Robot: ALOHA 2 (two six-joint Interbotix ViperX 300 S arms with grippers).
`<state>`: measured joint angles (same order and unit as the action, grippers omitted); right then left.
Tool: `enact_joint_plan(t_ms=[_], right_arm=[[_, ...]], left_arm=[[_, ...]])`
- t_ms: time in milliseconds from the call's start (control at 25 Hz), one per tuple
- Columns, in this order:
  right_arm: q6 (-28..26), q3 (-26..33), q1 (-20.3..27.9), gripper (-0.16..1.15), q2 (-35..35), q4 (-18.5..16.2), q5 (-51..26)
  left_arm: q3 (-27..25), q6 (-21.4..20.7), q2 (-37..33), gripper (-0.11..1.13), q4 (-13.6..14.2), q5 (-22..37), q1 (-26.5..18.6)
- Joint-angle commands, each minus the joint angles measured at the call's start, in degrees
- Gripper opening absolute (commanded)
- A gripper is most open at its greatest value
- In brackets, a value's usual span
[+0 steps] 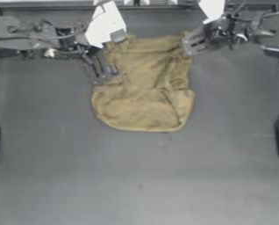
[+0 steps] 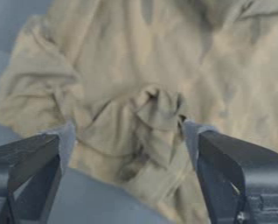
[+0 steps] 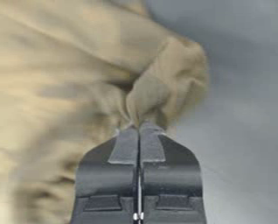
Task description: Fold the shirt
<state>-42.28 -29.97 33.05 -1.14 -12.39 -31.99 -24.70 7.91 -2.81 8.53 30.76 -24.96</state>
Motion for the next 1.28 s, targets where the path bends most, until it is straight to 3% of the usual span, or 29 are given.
enact_joint_plan(t_ms=[40,360,560,640,880,1080,1280], right_arm=[[0.1,4.0,-1.6,0.06,-0.4,1.2,0.4],[0.5,11.2,-4.7,0.06,7.0,3.5,0.3],[0.9,12.8,-4.7,0.11,10.9,3.8,0.8],[1.5,12.7,-4.6,0.25,11.6,4.0,1.6],[3.7,12.9,-4.5,1.07,11.7,7.0,4.9],[4.0,13.1,-4.6,0.93,9.3,5.5,4.7],[5.5,12.5,-5.1,0.94,5.5,3.4,1.5]], left_arm=[[-0.2,0.2,-4.8,1.01,0.3,-0.4,-0.2],[-1.8,0.3,-4.9,1.01,0.1,-1.2,-0.1],[-2.5,0.3,-5.1,1.01,0.1,-1.2,0.0],[-2.5,0.3,-5.1,1.01,0.1,-1.2,0.0],[-2.5,0.2,-5.1,1.01,0.1,-1.2,0.3],[-2.5,-0.4,-6.0,1.01,0.3,-1.2,0.3],[-2.4,-1.8,-7.6,1.02,0.4,-1.2,0.4]])
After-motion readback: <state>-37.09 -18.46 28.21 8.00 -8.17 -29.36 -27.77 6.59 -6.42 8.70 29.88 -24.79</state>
